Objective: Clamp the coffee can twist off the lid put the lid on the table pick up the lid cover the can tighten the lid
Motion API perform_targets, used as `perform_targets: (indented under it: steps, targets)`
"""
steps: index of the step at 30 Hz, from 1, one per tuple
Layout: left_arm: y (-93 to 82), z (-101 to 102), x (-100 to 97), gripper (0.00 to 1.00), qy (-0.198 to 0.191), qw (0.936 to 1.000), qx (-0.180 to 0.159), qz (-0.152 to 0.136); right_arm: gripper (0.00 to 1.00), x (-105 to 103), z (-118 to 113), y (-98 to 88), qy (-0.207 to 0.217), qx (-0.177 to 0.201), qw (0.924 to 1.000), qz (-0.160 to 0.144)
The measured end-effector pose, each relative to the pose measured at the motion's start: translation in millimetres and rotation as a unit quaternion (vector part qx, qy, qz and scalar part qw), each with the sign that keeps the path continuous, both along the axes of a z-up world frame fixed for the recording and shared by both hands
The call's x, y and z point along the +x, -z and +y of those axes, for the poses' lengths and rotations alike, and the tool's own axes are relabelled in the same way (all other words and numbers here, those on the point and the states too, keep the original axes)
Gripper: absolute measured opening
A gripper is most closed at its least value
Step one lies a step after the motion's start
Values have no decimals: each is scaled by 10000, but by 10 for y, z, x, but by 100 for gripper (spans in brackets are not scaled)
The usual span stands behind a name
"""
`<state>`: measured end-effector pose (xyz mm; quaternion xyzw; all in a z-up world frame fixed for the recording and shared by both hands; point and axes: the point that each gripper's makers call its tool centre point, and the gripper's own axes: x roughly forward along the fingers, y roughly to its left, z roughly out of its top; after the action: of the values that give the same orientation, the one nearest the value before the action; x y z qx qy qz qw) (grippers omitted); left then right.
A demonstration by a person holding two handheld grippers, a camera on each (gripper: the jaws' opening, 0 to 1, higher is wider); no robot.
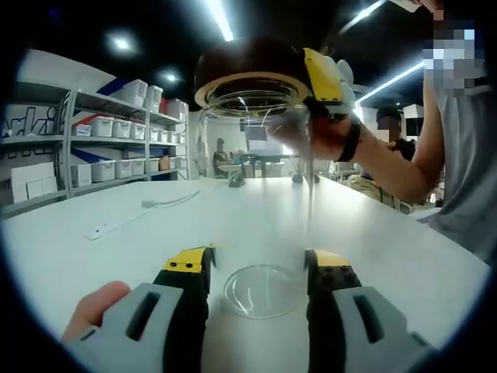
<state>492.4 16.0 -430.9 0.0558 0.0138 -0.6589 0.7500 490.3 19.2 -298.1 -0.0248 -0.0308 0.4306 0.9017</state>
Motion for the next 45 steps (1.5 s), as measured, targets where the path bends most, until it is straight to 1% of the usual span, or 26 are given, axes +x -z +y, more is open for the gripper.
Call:
perform_targets:
  steps: [3, 8, 10, 13, 17, 22, 30, 37, 39, 42, 45]
  targets:
    - [3, 32, 9, 39, -16, 10000, 5, 8, 47, 2, 30, 4, -199, 77, 9998, 9]
    - [7, 74, 26, 39, -75, 10000, 9, 26, 47, 2, 85, 1, -580, 95, 9983, -52]
    - [9, 90, 25, 39, -93, 9999, 9, 38, 47, -14, 107, 2, -815, 85, 9966, -84]
    - [11, 99, 28, 39, -111, 9999, 7, 39, 47, 3, 116, 0, -1100, 172, 9938, 14]
    - [1, 75, -20, 39, -148, 9999, 11, 46, 47, 11, 108, 3, -1403, 229, 9898, 33]
    - [-4, 58, -42, 39, -161, 9998, 15, 65, 46, -23, 117, -2, -1751, 178, 9843, -163]
    - [1, 87, -22, 39, -256, 9996, 22, 99, 46, -21, 155, -5, -2134, 111, 9765, -294]
    - [6, 119, -24, 38, -276, 9995, 28, 146, 46, -26, 190, -7, -2406, 116, 9701, -290]
    - [8, 142, -51, 38, -337, 9993, 32, 146, 46, -44, 213, -6, -2494, 80, 9679, -303]
    - [10, 187, -83, 38, -395, 9991, 33, 149, 46, -72, 250, -4, -2661, 48, 9634, -318]
    - [14, 227, -90, 38, -360, 9991, 30, 202, 46, -96, 283, -1, -2855, 80, 9579, -273]
